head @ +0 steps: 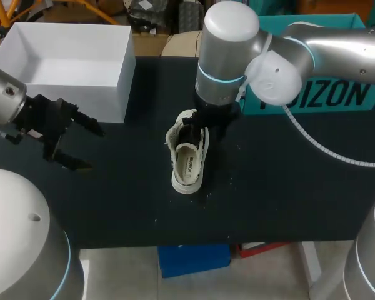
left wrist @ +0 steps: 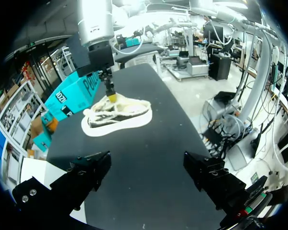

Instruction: Take the shoe out of the shoebox, open the shoe tongue, remove and reinsert the insole, then place the shoe into the shoebox

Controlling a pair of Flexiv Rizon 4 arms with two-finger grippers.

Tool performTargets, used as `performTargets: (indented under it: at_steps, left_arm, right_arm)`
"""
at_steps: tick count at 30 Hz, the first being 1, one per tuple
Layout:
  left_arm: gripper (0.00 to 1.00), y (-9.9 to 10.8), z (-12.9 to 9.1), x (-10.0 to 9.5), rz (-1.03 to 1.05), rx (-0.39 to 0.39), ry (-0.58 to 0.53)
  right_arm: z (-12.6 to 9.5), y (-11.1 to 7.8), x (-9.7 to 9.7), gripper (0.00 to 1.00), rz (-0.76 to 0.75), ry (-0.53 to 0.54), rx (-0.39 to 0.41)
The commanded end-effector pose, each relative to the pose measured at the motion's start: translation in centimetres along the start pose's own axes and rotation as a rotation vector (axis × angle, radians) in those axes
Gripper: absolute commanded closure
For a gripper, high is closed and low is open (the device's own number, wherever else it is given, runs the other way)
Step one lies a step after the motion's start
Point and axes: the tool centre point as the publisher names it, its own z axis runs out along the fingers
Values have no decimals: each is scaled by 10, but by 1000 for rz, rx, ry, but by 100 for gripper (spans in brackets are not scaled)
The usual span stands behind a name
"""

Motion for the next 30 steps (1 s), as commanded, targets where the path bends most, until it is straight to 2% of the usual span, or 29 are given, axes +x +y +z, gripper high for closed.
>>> performTargets:
  at_steps: [1,11,28,29,30]
  left_arm:
    - [0,0,1,1,0,-4,-1]
    - [0,0,1,1,0,-4,-1]
    - [0,0,1,1,0,-4,-1]
    - [0,0,1,1,0,-4,-1]
    - [0,0,1,1,0,-4,-1]
  right_arm:
    - [12,2,1,50,2,9,6]
    - [28,2,4,49,-1,33,1]
    - [48,5,3,52,8,3,26]
    - [50,4,4,55,10,-1,29]
    - [51,4,5,94,12,-10,35]
